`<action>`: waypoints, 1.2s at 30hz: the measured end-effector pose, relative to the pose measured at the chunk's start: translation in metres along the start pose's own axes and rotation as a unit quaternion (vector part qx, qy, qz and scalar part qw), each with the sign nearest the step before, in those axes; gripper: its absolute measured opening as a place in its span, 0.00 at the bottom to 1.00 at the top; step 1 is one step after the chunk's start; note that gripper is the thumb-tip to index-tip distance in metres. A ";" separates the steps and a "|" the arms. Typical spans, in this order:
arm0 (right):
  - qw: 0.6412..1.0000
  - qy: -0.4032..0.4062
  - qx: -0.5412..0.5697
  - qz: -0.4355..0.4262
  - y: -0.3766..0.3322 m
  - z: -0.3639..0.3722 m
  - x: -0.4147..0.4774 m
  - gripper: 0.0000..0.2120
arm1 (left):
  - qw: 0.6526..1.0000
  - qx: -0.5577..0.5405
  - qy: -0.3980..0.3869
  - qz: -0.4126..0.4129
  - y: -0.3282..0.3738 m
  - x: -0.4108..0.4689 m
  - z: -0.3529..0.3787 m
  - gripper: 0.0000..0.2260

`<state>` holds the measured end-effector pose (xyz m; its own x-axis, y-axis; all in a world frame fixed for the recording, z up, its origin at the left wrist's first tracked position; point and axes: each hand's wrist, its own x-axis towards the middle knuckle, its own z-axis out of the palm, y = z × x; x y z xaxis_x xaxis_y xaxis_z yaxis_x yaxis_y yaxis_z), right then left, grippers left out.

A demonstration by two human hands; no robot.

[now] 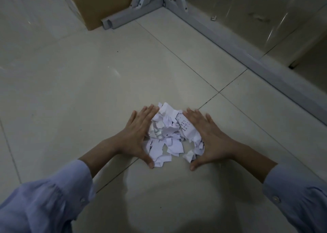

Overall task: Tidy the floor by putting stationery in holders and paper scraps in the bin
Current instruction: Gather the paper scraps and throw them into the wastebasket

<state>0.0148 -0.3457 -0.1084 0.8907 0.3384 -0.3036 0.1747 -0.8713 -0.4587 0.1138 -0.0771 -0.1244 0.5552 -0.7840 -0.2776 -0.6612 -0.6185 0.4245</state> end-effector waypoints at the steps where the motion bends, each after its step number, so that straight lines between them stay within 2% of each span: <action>1: 1.000 0.007 -0.006 -0.001 -0.002 0.002 0.002 0.69 | 1.000 0.002 0.004 0.000 0.002 0.001 0.002 0.69; 13: 0.995 0.098 0.033 -0.010 -0.010 0.020 0.033 0.65 | 0.993 -0.063 0.087 0.038 0.023 0.023 0.017 0.63; 18: 0.992 0.108 0.064 -0.029 -0.004 0.026 0.039 0.63 | 0.990 -0.068 0.114 0.045 0.020 0.033 0.026 0.61; 27: 0.973 0.186 0.117 -0.067 0.005 0.039 0.043 0.43 | 0.977 -0.112 0.171 0.063 0.011 0.041 0.037 0.48; 30: 0.964 0.211 0.139 -0.077 0.007 0.042 0.040 0.33 | 0.969 -0.117 0.204 0.076 0.014 0.039 0.036 0.41; 36: 0.951 0.252 0.168 -0.058 -0.003 0.041 0.039 0.20 | 0.965 -0.063 0.246 0.067 0.016 0.036 0.042 0.23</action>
<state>0.0316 -0.3157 -0.1535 0.9763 0.1390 0.1658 0.2163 -0.6470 -0.7312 0.1020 -0.1180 -0.1637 0.6619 -0.7173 0.2176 -0.6944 -0.4775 0.5383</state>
